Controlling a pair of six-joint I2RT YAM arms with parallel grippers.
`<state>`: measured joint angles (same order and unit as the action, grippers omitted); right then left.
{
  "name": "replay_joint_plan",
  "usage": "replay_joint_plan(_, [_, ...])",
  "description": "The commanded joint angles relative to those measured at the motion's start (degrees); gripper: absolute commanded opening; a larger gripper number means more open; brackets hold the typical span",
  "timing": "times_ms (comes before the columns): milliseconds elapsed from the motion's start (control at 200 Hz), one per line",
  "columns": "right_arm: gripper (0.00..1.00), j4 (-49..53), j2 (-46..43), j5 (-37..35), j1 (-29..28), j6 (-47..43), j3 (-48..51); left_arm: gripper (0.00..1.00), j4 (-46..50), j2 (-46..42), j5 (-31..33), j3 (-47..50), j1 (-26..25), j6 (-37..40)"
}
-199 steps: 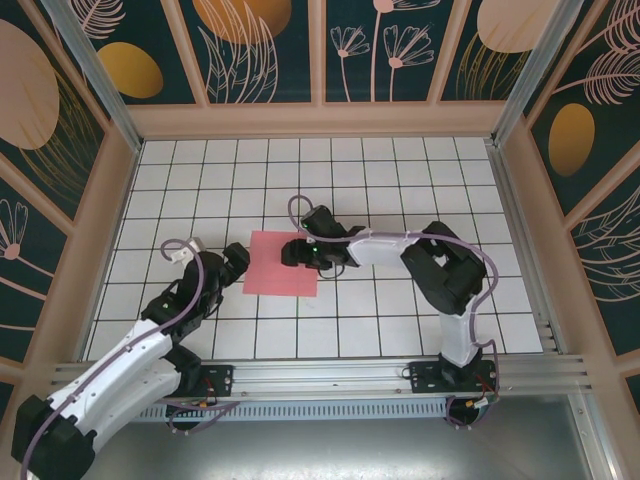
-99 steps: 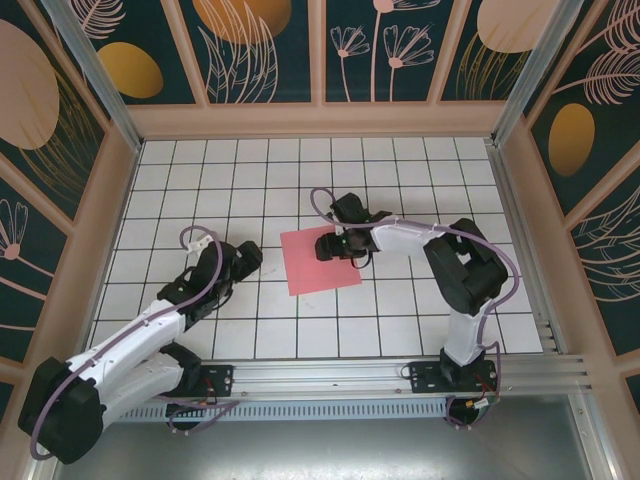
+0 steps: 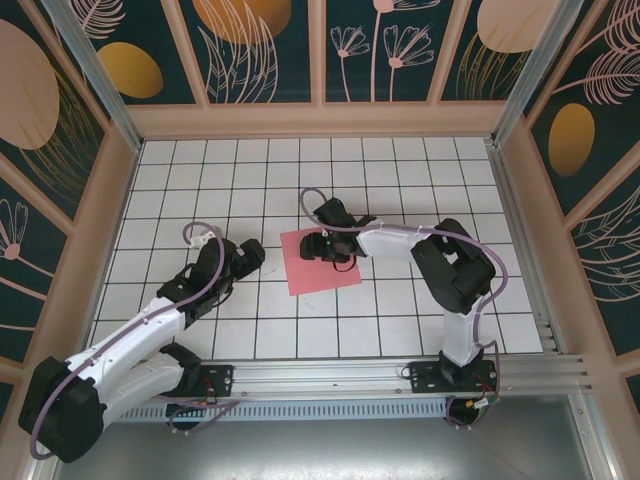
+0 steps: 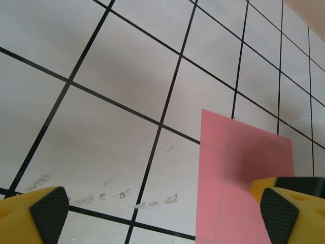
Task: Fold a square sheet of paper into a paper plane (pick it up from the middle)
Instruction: Move the square sheet of paper to the center of the table.
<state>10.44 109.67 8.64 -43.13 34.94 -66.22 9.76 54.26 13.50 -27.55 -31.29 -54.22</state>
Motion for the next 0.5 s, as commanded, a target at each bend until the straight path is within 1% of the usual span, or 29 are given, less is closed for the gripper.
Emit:
replay_joint_plan(0, [0.67, -0.28, 0.98, -0.88, 1.58, 3.20, 3.68, 0.99, 0.62, -1.33, -1.16, 0.22, 0.10, 0.79])
replay_joint_plan(125, [0.67, -0.15, -1.08, -1.76, 2.81, 2.66, 7.77, 0.99, -1.94, -2.53, -1.98, 1.94, 0.04, -0.01])
replay_joint_plan(270, [0.67, 0.17, -3.70, -2.08, 5.07, -0.59, 12.14, 0.99, -2.64, -2.33, -1.66, 1.80, 0.03, 0.85])
replay_joint_plan(375, [0.67, 1.25, -5.62, -2.49, 6.98, -3.26, 13.74, 0.99, -3.13, -1.64, -1.87, 1.45, 0.04, 2.11])
replay_joint_plan(495, [0.67, 1.04, -6.78, -1.16, 8.51, -6.46, 14.04, 0.99, -4.38, -0.70, -2.38, 1.17, 0.01, 2.98])
